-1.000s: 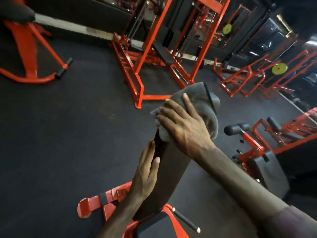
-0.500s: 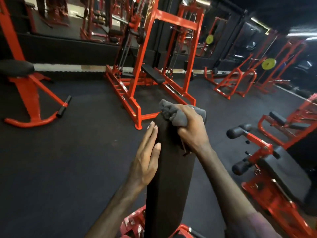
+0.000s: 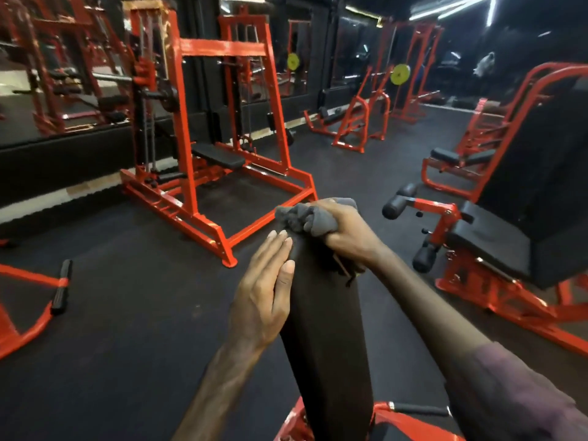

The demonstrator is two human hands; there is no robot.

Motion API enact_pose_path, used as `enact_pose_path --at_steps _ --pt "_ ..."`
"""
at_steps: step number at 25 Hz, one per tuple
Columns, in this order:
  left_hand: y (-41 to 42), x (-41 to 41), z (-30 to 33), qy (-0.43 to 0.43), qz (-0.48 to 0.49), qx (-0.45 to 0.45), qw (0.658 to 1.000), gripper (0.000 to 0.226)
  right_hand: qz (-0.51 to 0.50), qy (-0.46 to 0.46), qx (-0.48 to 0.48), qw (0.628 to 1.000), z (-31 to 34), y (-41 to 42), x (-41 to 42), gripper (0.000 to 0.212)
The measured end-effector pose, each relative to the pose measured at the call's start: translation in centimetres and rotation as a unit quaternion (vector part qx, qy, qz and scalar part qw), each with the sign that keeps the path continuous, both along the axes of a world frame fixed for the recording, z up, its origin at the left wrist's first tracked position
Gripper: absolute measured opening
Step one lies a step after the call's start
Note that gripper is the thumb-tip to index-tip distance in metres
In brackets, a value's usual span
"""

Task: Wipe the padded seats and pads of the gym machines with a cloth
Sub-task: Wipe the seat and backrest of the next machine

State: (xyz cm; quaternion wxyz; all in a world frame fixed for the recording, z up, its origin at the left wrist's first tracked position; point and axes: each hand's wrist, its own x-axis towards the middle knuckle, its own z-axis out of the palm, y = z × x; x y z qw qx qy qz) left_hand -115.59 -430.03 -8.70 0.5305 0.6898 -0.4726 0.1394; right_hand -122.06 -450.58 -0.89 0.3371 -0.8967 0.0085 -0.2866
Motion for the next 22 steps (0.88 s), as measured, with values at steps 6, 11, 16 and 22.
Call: enact_pose_path --at_steps 6,11,16,22 --pt "-0.1 2.5 1.5 -0.051 -0.058 0.071 0.995 0.045 -0.087 -0.053 0.051 0.993 -1.2 0.7 0.1 0.043" --pt "-1.4 3.5 3.0 -0.066 -0.082 0.160 0.981 0.061 -0.142 -0.109 0.193 0.965 -2.3 -1.6 0.5 0.022" --pt "-3.1 4.8 5.4 -0.056 -0.122 0.232 0.963 0.063 -0.152 -0.132 0.275 0.940 -3.9 -3.2 0.5 0.013" --pt "-6.0 5.3 8.5 -0.074 -0.160 0.312 0.933 0.057 -0.130 -0.107 0.371 0.913 -4.7 -4.3 -0.4 0.013"
